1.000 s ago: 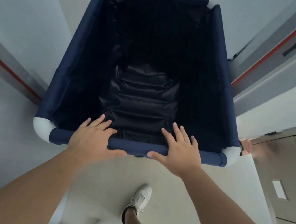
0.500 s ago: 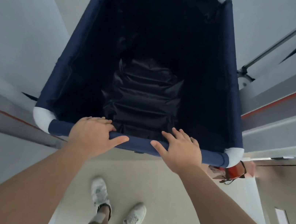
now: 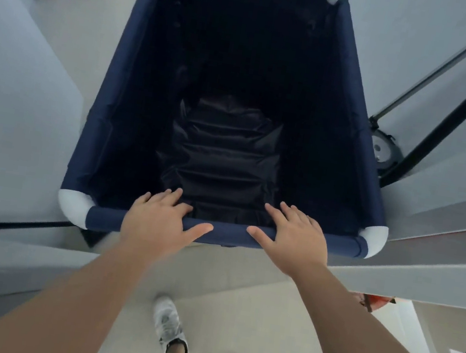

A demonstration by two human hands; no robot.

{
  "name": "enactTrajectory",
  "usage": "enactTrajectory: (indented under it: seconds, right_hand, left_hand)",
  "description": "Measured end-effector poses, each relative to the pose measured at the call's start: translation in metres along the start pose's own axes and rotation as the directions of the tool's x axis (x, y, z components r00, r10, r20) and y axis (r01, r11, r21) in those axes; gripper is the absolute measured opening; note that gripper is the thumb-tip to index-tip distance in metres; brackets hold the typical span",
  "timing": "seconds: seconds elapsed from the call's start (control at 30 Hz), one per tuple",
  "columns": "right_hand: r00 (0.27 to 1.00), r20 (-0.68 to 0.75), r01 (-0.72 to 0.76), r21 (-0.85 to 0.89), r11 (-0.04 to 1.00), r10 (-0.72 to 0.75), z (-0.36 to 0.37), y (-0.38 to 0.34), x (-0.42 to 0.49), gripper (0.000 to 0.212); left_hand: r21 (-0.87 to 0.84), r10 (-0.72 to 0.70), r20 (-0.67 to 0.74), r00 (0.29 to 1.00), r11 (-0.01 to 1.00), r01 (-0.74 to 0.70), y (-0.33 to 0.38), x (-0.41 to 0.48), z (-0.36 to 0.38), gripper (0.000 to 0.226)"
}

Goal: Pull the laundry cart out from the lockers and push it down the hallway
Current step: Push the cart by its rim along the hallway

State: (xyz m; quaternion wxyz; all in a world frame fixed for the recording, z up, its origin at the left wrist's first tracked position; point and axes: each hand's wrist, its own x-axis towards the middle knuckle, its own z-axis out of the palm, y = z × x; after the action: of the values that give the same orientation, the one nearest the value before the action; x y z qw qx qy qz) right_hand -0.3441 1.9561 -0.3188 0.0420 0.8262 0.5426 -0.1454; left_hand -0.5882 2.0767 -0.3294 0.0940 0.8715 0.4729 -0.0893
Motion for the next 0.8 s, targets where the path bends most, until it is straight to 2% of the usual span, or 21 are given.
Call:
enactTrajectory:
  seconds: [0.37,0.8]
  right_hand:
    - [0.999,0.028,-0.028,0.028,0.999,0.027,-0.03,-0.005,0.105,0.1]
    - [0.999,0.027,-0.025,0.048,0.999,0.024,-0.07,0.007,0.238,0.101]
  left_hand:
    - [-0.011,0.014,-0.001,1.0,1.0,-0.014,-0.024,0.116,-0.029,0.098]
    - [0.025,0.022,0.017,1.0,0.999,-0.022,-0.033,0.259,-0.067,0.092]
